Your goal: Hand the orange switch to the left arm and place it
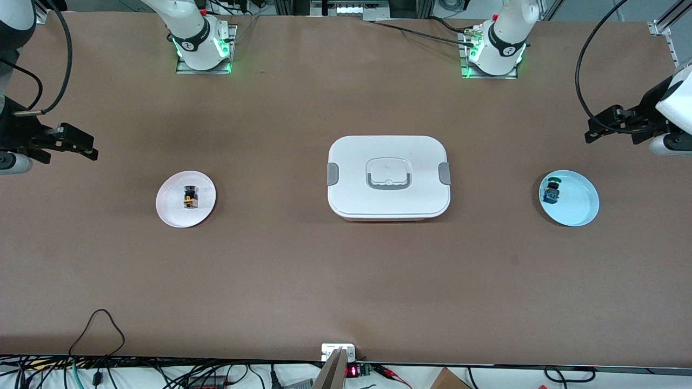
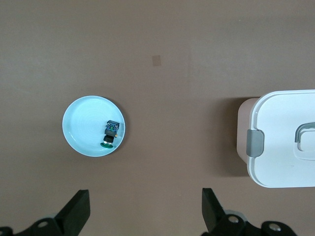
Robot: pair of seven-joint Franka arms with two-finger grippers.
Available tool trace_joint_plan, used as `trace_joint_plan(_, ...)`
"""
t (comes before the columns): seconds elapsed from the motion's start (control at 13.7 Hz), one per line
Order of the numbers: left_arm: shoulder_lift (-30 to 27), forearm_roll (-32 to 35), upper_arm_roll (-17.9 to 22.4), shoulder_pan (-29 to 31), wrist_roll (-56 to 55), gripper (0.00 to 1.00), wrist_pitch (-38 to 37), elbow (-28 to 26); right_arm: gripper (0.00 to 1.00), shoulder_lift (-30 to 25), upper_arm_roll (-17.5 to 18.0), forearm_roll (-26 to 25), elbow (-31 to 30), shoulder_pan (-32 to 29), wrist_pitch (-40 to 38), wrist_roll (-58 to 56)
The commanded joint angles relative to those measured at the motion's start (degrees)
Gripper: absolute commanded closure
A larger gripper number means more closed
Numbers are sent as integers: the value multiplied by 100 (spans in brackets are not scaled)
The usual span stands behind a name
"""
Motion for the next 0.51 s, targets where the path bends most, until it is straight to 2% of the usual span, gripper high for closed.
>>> trace_joint_plan(0.0, -76, 74, -57, 53, 16, 0, 3, 2, 0, 16, 34, -88, 74, -11, -3, -19)
trace_joint_plan(0.44, -76, 74, -57, 53, 16, 0, 3, 2, 0, 25, 34, -79, 82, -11, 180, -54)
